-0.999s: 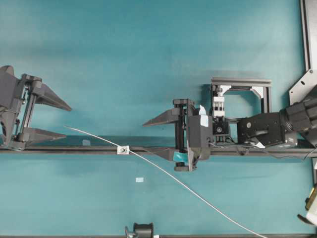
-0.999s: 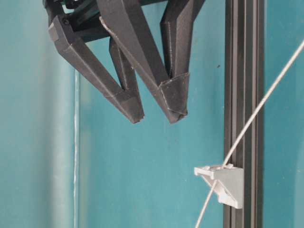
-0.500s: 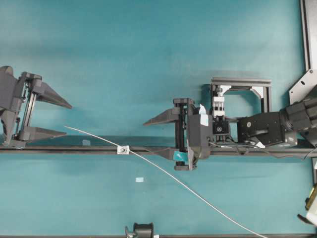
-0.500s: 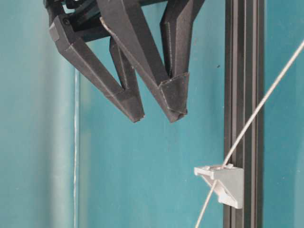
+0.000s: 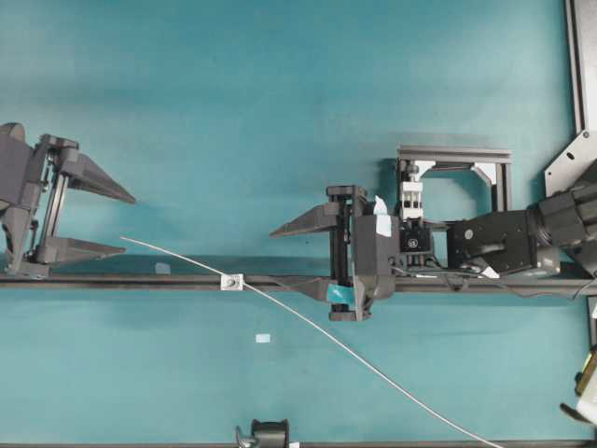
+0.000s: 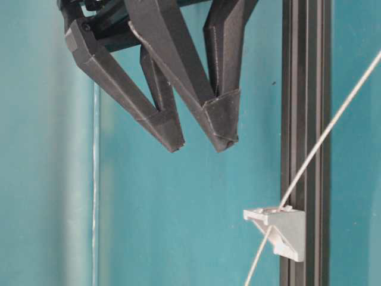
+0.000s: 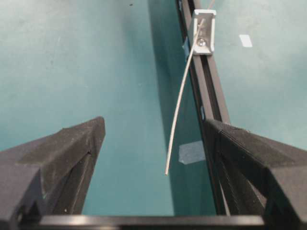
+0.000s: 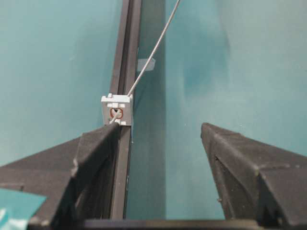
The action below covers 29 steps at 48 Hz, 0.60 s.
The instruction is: Insert the wire into the hole on the left side and pull it with the left arm.
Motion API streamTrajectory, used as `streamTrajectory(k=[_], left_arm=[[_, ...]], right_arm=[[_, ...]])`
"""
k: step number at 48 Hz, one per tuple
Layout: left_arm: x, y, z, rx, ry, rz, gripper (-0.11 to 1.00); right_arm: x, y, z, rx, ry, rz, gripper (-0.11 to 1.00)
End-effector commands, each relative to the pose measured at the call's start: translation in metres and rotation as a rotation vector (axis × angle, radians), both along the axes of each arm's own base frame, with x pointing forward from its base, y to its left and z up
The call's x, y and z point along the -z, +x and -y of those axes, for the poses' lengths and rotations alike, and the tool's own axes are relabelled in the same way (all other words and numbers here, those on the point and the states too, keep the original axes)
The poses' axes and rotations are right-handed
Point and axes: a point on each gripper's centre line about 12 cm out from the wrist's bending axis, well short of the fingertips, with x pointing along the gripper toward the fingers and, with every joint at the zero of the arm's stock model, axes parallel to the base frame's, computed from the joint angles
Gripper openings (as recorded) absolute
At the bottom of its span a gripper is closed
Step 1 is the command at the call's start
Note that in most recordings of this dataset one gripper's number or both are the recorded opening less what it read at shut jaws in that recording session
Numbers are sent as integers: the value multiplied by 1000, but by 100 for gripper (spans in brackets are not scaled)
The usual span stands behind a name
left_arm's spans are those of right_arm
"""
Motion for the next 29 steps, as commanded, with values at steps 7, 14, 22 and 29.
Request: streamTrajectory(k=[7, 14, 22, 29], left_arm=[[-7, 4, 0, -2, -1, 28, 84], [-12, 3, 0, -2, -7, 49, 84], [-16, 1, -1, -2, -10, 68, 84], [-17, 0, -1, -2, -11, 76, 84]], right_arm=[[-16, 3, 0, 5, 15, 46, 77], [-17, 4, 0, 3, 16, 49, 77], [-18, 4, 0, 5, 16, 50, 77], [-20, 2, 1, 6, 16, 56, 77]])
